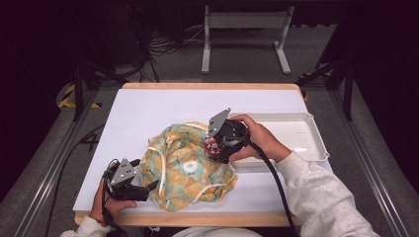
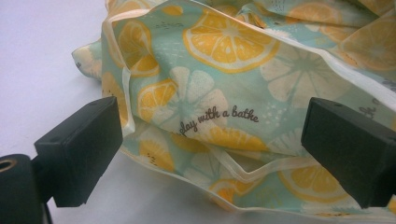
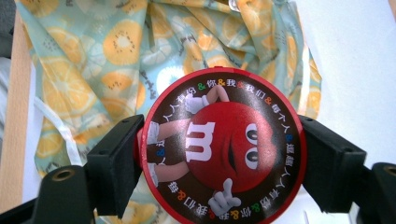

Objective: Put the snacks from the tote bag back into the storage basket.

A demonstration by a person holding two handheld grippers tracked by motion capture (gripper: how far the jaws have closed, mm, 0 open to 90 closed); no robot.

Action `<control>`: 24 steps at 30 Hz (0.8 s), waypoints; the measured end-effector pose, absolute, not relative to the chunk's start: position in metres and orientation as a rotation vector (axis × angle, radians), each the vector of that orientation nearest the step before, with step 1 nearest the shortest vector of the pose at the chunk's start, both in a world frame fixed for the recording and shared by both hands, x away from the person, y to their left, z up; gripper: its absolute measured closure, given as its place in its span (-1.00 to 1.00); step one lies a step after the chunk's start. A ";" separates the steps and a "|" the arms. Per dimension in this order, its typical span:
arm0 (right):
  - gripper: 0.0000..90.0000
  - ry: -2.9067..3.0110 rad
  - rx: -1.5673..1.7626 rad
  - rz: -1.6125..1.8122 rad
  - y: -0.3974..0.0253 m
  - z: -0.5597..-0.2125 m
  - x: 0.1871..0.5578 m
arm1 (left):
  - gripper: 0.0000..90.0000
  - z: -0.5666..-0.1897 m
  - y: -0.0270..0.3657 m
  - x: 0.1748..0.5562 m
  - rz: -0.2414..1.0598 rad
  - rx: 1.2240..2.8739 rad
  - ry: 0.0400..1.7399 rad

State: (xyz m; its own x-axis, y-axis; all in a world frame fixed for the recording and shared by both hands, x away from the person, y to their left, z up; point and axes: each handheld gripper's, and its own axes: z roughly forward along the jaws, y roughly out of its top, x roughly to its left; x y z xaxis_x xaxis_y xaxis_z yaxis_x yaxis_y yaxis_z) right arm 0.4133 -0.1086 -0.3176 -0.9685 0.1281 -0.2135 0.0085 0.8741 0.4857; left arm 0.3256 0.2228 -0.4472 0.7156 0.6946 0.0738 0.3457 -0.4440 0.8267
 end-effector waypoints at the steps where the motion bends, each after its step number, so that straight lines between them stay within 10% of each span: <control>1: -0.49 2.803 0.113 0.732 -0.111 -0.317 0.414 | -0.87 -0.447 0.223 0.326 0.517 2.064 0.788; 24: -0.49 2.777 0.175 0.723 -0.152 -0.306 0.422 | -0.87 -0.447 0.222 0.326 0.516 2.062 0.791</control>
